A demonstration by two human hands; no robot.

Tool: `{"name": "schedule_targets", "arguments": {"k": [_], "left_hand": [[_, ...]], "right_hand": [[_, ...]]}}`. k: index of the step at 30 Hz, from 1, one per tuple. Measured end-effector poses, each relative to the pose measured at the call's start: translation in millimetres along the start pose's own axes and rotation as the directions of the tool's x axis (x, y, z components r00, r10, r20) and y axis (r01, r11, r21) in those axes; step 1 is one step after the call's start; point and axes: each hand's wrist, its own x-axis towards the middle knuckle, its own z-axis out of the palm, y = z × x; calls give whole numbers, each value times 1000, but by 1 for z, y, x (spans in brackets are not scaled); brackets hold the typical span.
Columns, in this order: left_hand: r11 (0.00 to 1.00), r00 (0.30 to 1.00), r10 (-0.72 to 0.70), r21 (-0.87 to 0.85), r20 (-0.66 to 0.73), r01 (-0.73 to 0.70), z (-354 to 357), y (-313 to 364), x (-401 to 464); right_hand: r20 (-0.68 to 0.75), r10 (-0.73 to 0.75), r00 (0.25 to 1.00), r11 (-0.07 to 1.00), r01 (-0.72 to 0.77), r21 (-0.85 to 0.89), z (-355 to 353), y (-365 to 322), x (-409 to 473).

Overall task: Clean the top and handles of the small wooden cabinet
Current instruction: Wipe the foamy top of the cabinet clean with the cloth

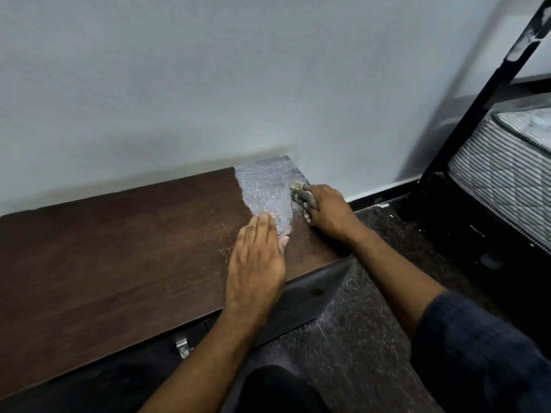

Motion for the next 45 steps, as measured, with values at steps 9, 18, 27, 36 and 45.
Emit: {"name": "schedule_targets", "arguments": {"k": [9,18,27,36,45], "left_hand": [[1000,1000,-15,5,14,15,-3,0,2],[999,998,-28,-23,-54,27,-5,-4,-1],[1000,998,-17,-2,-53,17,1,-3,2],[984,995,-96,-155,-18,92,-17,-12,-1],[987,995,-97,-128,37,101,-43,-47,28]], "right_hand": [[37,-132,991,991,132,-9,1,14,-96],[-80,-149,986,988,152,28,11,4,-109],[-123,32,992,999,-30,20,0,2,-77],[-30,-126,992,991,127,46,3,-24,-47],[84,-412,907,905,396,157,34,-71,-53]]}}
